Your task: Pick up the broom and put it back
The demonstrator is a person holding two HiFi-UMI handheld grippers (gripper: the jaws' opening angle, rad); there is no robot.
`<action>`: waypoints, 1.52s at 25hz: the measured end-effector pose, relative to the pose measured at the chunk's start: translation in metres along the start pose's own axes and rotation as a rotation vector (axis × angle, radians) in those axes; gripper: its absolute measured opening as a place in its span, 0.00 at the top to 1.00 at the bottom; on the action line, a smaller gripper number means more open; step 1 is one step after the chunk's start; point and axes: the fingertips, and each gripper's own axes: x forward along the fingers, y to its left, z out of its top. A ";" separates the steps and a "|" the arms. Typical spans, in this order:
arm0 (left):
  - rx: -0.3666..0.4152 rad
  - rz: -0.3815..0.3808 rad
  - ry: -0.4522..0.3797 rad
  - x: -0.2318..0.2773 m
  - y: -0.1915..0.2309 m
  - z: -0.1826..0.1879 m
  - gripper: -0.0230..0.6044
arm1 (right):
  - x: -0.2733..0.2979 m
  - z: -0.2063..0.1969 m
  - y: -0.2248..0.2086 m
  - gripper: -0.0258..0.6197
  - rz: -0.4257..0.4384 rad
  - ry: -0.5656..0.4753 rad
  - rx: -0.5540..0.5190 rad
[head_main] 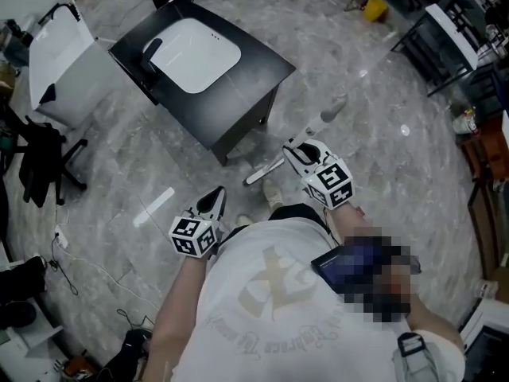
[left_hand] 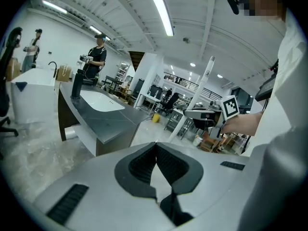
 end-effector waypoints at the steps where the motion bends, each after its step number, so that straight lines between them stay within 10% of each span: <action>1: 0.006 -0.008 -0.001 0.000 0.000 0.001 0.94 | -0.002 0.002 0.002 0.81 -0.004 -0.007 0.001; 38: 0.016 -0.074 0.000 0.019 -0.029 0.002 0.94 | -0.067 -0.004 -0.035 0.81 -0.119 -0.031 -0.001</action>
